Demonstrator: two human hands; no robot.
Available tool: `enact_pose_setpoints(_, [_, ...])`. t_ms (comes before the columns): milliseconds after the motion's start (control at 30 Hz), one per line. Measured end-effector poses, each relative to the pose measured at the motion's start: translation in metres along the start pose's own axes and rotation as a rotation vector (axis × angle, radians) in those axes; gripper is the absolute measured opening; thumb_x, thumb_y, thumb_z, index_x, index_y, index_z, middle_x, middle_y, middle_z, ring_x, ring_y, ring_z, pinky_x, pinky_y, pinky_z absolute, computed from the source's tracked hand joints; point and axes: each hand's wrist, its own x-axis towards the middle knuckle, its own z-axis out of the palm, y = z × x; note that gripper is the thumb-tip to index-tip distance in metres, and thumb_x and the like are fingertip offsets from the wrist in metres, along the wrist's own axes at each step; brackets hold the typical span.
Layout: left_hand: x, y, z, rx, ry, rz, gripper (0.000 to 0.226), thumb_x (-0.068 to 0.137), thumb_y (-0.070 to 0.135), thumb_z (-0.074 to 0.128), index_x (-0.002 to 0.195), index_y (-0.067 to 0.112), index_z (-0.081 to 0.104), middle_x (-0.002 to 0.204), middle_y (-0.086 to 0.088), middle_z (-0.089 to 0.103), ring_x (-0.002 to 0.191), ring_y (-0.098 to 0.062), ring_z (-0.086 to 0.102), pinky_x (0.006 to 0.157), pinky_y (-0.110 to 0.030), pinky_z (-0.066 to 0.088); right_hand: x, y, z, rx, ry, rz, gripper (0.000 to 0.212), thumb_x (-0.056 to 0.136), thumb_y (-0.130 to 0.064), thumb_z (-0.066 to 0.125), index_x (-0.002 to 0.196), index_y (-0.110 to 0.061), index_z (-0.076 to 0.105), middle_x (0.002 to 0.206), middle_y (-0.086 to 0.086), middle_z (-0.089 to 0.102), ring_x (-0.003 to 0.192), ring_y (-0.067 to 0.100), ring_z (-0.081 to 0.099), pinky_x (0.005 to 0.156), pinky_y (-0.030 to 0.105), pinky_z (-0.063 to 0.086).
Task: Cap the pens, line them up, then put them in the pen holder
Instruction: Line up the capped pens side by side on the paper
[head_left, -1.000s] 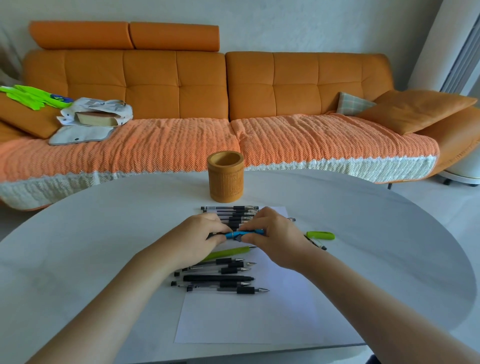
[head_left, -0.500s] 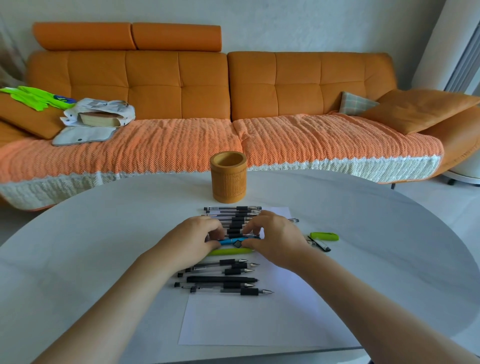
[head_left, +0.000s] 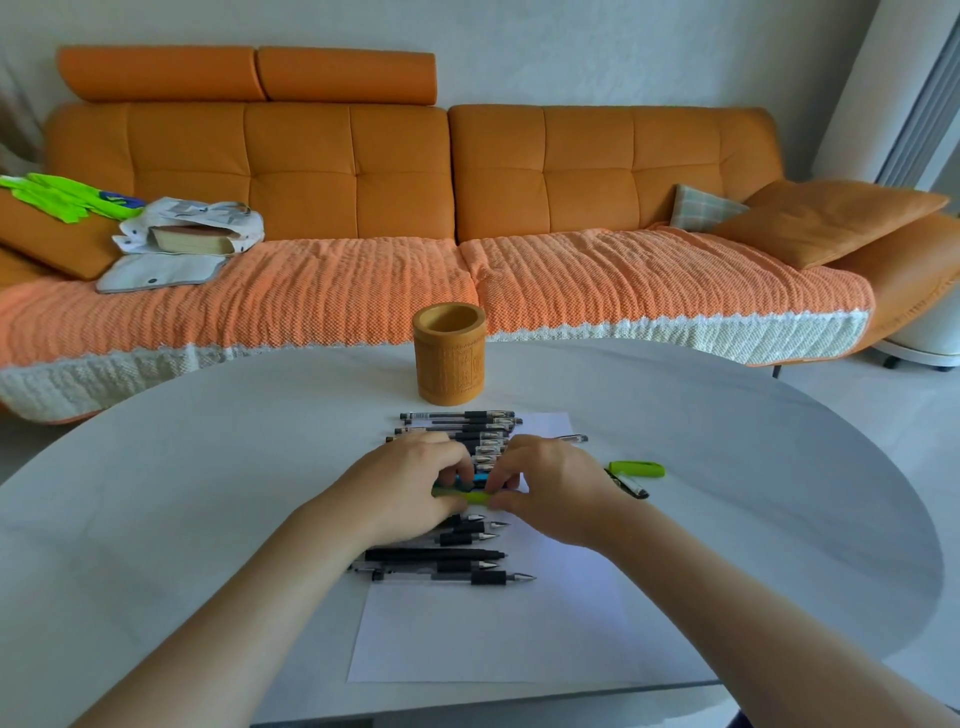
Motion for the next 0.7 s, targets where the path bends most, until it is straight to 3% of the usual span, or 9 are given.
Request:
enact_pose_setpoints(133, [0.004, 0.010, 0.000, 0.050, 0.010, 0.026, 0.025, 0.082, 0.044, 0.069, 0.104, 0.035, 0.062, 0.101, 0.016, 0.054, 0.099, -0.006, 0.049, 0.083, -0.030, 0.046, -0.006, 0.007, -0.006, 0.110, 0.049, 0.049, 0.012, 0.090, -0.037, 0.065, 0.096, -0.032, 0.073, 0.094, -0.013, 0.060, 0.073, 0.003, 0.052, 0.068, 0.026, 0.045])
enact_pose_setpoints(233, [0.008, 0.021, -0.001, 0.048, 0.033, 0.012, 0.014, 0.088, 0.041, 0.063, 0.100, 0.035, 0.061, 0.098, 0.014, 0.057, 0.095, -0.011, 0.053, 0.081, -0.035, 0.048, -0.011, 0.015, -0.013, 0.216, 0.088, 0.096, 0.009, 0.088, -0.037, 0.067, 0.092, -0.034, 0.074, 0.089, -0.015, 0.060, 0.073, 0.000, 0.053, 0.070, 0.025, 0.048])
enact_pose_setpoints(400, [0.014, 0.041, 0.001, 0.042, 0.014, -0.046, 0.012, 0.092, 0.045, 0.055, 0.100, 0.039, 0.061, 0.091, 0.015, 0.061, 0.086, -0.012, 0.056, 0.071, -0.033, 0.048, -0.025, 0.038, -0.029, 0.304, 0.139, 0.189, 0.010, 0.090, -0.036, 0.066, 0.097, -0.036, 0.072, 0.094, -0.016, 0.063, 0.068, -0.005, 0.053, 0.063, 0.016, 0.037])
enact_pose_setpoints(567, [0.019, 0.053, 0.004, 0.024, 0.014, -0.062, 0.011, 0.094, 0.043, 0.052, 0.100, 0.038, 0.060, 0.084, 0.012, 0.061, 0.081, -0.011, 0.056, 0.068, -0.031, 0.047, -0.037, 0.070, -0.044, 0.016, 0.196, 0.307, 0.030, 0.099, -0.020, 0.048, 0.109, -0.036, 0.070, 0.111, -0.013, 0.060, 0.088, 0.015, 0.060, 0.067, 0.029, 0.044])
enact_pose_setpoints(700, [0.020, 0.055, 0.007, 0.001, 0.007, -0.067, 0.008, 0.094, 0.042, 0.052, 0.097, 0.040, 0.059, 0.085, 0.013, 0.061, 0.079, -0.011, 0.056, 0.066, -0.030, 0.044, -0.046, 0.089, -0.052, -0.152, 0.114, 0.377, 0.038, 0.098, -0.017, 0.043, 0.122, -0.037, 0.063, 0.129, -0.013, 0.053, 0.106, 0.017, 0.060, 0.078, 0.031, 0.048])
